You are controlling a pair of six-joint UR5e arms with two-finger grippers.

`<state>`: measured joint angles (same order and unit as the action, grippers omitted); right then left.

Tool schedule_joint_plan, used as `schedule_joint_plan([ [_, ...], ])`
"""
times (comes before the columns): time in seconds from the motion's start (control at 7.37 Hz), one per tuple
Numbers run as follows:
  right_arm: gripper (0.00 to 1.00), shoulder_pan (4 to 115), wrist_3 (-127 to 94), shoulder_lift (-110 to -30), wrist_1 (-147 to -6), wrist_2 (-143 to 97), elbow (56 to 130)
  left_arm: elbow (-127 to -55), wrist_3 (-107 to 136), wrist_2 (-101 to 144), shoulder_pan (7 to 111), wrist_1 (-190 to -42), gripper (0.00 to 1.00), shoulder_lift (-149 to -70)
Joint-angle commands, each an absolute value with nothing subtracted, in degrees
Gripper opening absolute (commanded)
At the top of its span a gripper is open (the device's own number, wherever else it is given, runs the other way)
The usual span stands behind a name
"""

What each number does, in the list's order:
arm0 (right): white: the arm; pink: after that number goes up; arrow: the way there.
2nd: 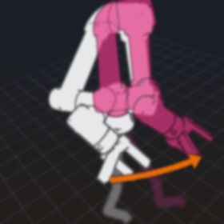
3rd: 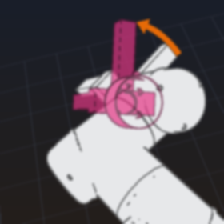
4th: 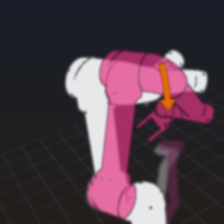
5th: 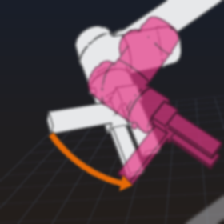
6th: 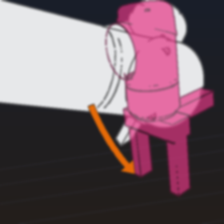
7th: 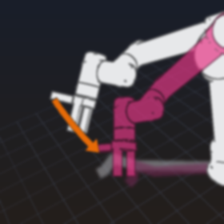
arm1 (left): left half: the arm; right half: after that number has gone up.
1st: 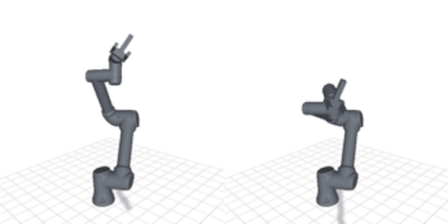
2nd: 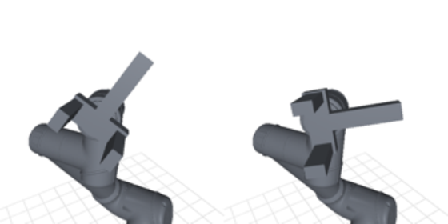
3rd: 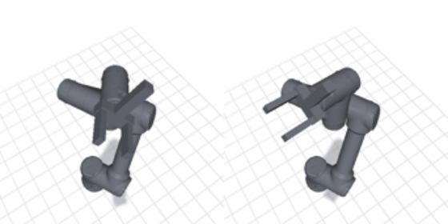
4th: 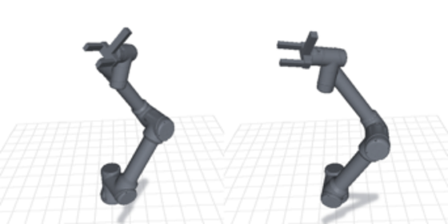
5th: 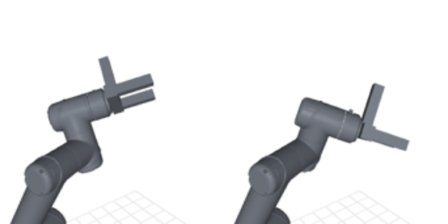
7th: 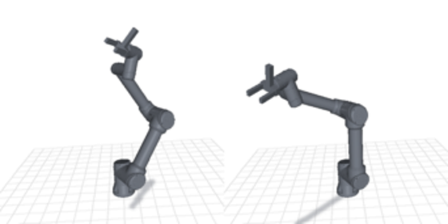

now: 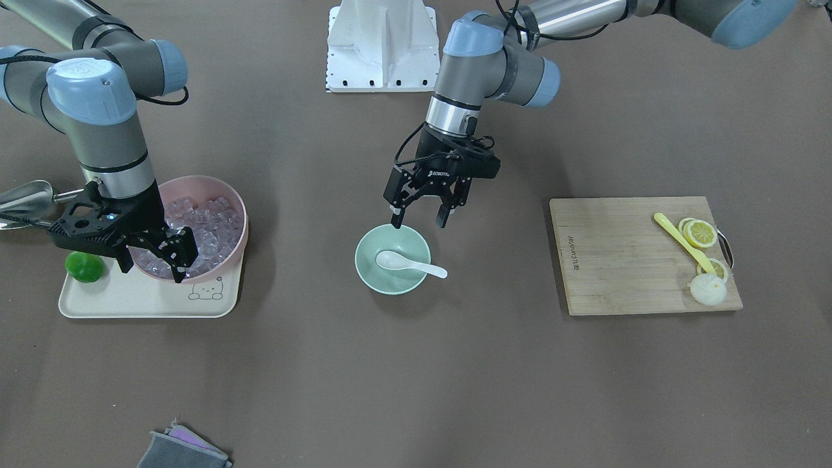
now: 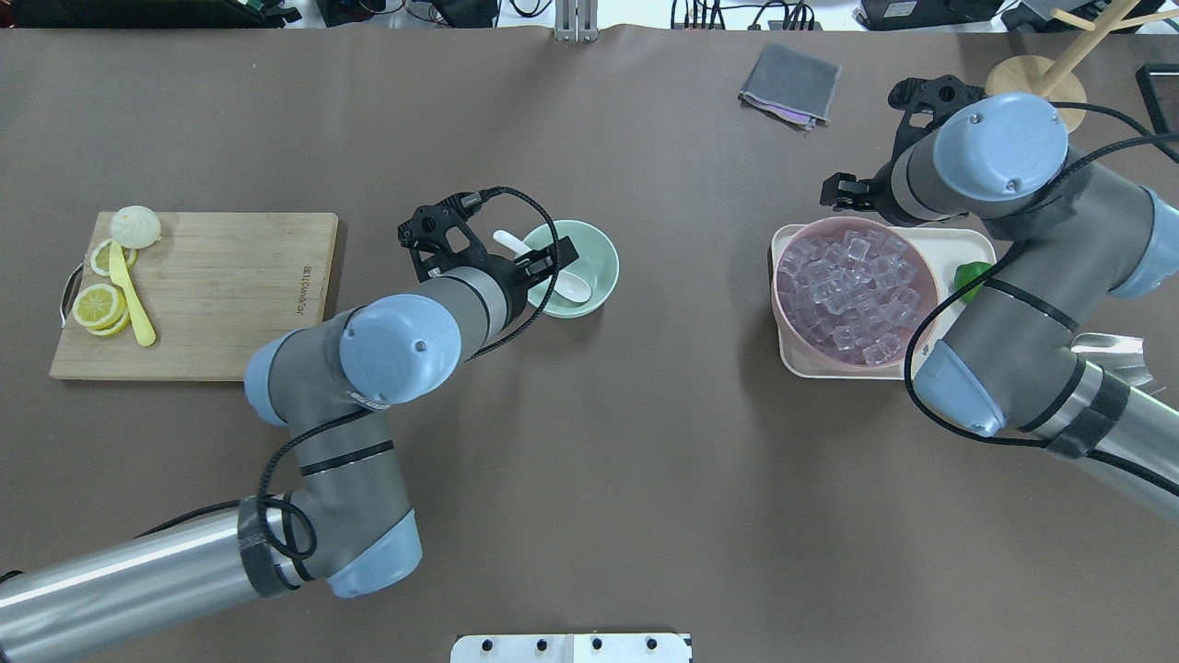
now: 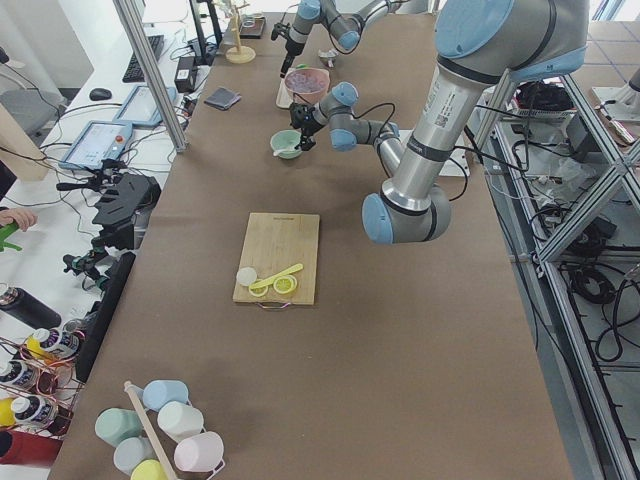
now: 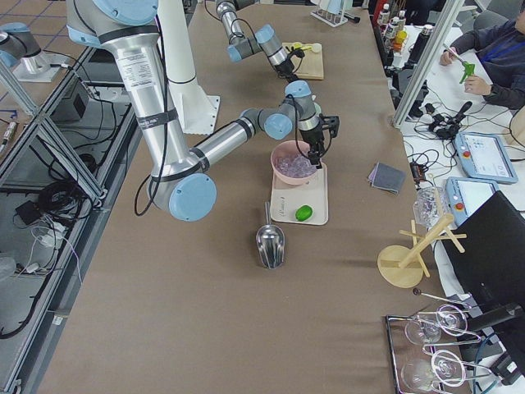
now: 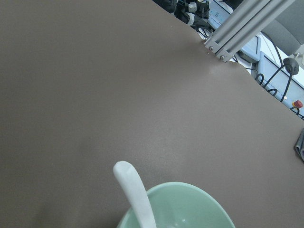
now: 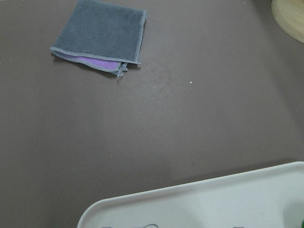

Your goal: Put spoon and ice into bowl

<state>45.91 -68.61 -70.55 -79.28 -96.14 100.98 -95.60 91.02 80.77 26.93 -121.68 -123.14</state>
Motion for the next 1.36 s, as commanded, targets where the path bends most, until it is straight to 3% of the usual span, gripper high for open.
schedule_joint_plan([
  [0.0,0.63,43.5,-70.1,-71.1,-79.5,-92.9,101.0,-101.5,83.0,93.1,32.8,-121.4,0.98,-117.3],
  [0.41,0.5,42.8,-70.2,-72.7,-79.8,-92.6,101.4,-101.2,82.8,94.1,33.6,-121.4,0.98,-117.0],
  [1.22,0.55,42.5,-70.3,-73.4,-80.6,-92.7,103.1,-101.0,82.9,93.9,33.6,-121.4,0.98,-116.8],
])
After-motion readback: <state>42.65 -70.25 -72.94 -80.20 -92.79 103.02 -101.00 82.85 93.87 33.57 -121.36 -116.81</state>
